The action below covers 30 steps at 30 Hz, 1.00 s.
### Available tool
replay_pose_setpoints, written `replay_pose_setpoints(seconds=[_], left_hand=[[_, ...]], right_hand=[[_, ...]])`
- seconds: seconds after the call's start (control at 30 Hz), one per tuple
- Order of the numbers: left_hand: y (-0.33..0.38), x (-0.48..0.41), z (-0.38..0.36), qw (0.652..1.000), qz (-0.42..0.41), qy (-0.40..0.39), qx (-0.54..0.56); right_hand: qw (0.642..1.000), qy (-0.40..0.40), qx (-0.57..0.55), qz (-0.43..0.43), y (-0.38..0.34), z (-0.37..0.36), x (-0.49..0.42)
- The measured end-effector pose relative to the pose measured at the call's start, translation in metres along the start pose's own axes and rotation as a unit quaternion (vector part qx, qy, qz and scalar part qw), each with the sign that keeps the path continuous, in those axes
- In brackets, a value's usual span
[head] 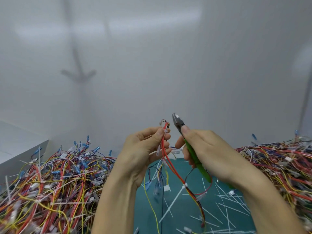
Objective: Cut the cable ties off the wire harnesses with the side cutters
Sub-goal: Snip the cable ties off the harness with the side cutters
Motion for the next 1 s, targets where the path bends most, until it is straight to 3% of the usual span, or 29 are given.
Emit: replay_pose_setpoints(seconds=[0.07, 0.17, 0.33, 0.43, 0.5, 0.6, 0.7, 0.9, 1.0], left_hand=[[0.000, 0.000, 0.000, 1.000, 0.007, 0.002, -0.002], [0.000, -0.001, 0.001, 1.000, 0.014, 0.008, -0.019], [0.001, 0.000, 0.005, 0.998, 0.010, 0.021, -0.064], [0.001, 0.000, 0.007, 0.996, 0.010, 0.025, -0.083], [0.001, 0.000, 0.006, 0.996, 0.008, 0.030, -0.082], [0.002, 0.000, 0.005, 0.996, 0.002, 0.041, -0.078], [0.003, 0.000, 0.005, 0.997, -0.002, 0.052, -0.050], [0.004, 0.001, 0.005, 0.997, -0.018, 0.075, 0.015], [0.005, 0.001, 0.004, 0.996, -0.024, 0.078, 0.027]], right_hand=[[0.999, 0.025, 0.015, 0.033, -0.002, -0.004, -0.001], [0.989, 0.106, -0.078, 0.068, -0.005, -0.007, -0.003], [0.916, 0.221, -0.314, 0.119, -0.006, 0.002, -0.002], [0.890, 0.241, -0.362, 0.139, -0.001, 0.014, 0.000], [0.919, 0.241, -0.285, 0.127, 0.003, 0.021, 0.001], [0.967, 0.238, -0.017, 0.092, 0.008, 0.022, 0.002], [0.969, 0.164, 0.172, 0.060, 0.012, 0.011, -0.001], [0.967, 0.038, 0.249, 0.042, 0.020, -0.005, -0.005], [0.968, 0.026, 0.238, 0.072, 0.019, -0.008, -0.005]])
Point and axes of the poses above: each hand's wrist, its own x-axis away from the middle knuckle, its own z-axis out of the back of the hand, y = z × x, the point moved 2 cm from there along -x, towards the middle knuckle, and after that the axes turned 4 degrees about -y, right-handed, at the moved point
